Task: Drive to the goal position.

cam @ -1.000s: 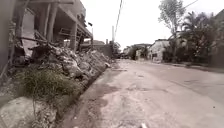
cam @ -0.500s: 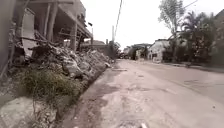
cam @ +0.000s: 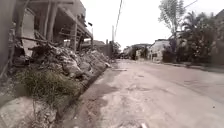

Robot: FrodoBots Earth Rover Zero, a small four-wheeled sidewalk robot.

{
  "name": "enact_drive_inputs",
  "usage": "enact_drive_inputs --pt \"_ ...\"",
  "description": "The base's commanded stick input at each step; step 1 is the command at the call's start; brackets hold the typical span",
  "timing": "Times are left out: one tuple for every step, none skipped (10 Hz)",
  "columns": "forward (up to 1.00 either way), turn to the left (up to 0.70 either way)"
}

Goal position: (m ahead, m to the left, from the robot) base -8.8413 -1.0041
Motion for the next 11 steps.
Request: enact_drive_inputs --pt "0.06 0.0" --pt "0.06 0.0" --pt "0.06 0.0" --pt "0.06 0.0" --pt "0.06 0.0" --pt "0.06 0.0" --pt "0.06 0.0" --pt "0.06 0.0" --pt "0.06 0.0" --pt "0.06 0.0" --pt "0.06 0.0"
